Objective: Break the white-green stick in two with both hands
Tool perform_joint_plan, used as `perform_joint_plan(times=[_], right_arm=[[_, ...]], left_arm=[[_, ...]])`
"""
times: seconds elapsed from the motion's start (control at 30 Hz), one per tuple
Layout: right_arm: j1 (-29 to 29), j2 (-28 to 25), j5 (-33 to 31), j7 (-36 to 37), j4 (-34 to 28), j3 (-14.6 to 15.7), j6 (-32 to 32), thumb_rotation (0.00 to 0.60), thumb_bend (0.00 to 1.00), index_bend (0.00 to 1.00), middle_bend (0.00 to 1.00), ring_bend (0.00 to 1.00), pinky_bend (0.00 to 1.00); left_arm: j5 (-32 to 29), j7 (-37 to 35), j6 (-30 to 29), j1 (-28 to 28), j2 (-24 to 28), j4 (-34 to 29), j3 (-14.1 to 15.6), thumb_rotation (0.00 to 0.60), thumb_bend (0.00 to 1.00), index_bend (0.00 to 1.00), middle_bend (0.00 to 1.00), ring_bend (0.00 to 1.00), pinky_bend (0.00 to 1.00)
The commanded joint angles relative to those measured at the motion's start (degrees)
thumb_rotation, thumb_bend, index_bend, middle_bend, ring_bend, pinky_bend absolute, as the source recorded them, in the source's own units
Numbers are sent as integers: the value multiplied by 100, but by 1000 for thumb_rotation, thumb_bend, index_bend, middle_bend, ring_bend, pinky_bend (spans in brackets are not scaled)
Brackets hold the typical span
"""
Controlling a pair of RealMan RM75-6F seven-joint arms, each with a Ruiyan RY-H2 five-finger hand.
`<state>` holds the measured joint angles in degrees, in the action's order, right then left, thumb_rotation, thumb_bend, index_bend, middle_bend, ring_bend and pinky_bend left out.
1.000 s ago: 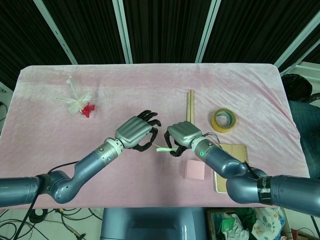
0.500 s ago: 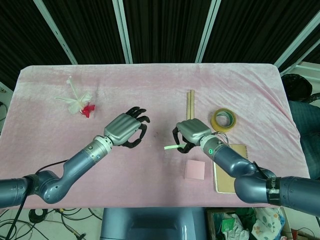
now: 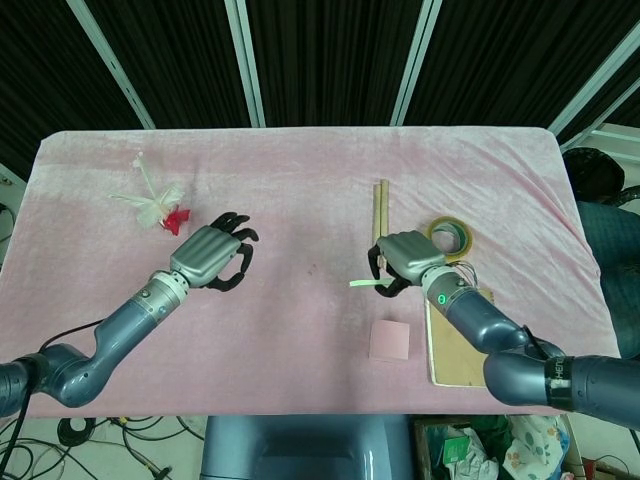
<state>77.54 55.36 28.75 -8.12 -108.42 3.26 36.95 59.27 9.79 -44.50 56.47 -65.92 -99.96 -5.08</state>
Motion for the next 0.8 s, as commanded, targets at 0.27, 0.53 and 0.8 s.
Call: perform_joint_plan(times=[0.27,0.53,0.8], right_arm=[[-43,1915,-280,-862,911,52,897,600,550,854,1000,1000,981],[67,2658,-814,-1270,1594,-107,1091,600,544,854,1000,1000,981],[32,3086,-1169,-1603,2112,-118,1073,600,529,853,1000,1000,979]], left_arm=[[619,-480,101,-313,-887,935,274,600,551,649,203,0,0],[785,-627,64,-412,-1457,1491,282,600,546,625,195,0,0],[874,-550,111,-445,-1814,1911,319,600,535,592,184,0,0]])
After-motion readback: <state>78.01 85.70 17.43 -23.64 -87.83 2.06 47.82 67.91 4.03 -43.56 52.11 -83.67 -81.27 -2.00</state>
